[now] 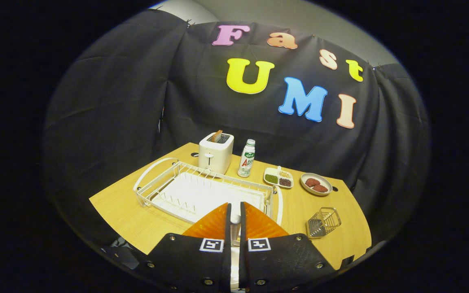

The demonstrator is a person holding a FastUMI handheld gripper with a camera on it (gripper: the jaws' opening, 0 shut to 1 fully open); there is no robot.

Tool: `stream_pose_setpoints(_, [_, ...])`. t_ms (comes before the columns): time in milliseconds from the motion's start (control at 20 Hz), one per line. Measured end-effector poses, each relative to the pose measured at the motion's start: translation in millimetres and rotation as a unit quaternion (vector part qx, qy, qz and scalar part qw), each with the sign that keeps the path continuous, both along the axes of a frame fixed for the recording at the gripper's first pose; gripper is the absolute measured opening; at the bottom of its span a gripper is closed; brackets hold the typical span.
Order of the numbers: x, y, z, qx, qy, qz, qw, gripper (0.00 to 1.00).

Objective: Take the plate from the dish rack, then take the spoon from the basket and place it into the plate.

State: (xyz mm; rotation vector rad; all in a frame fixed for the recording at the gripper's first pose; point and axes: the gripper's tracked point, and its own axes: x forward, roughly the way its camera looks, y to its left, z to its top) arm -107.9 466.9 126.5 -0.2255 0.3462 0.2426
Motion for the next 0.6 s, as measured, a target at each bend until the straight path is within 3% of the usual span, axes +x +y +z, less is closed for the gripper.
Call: stream_pose_setpoints(600, [17, 2, -28, 0.025, 0.018, 0.004, 1.000, 0.07])
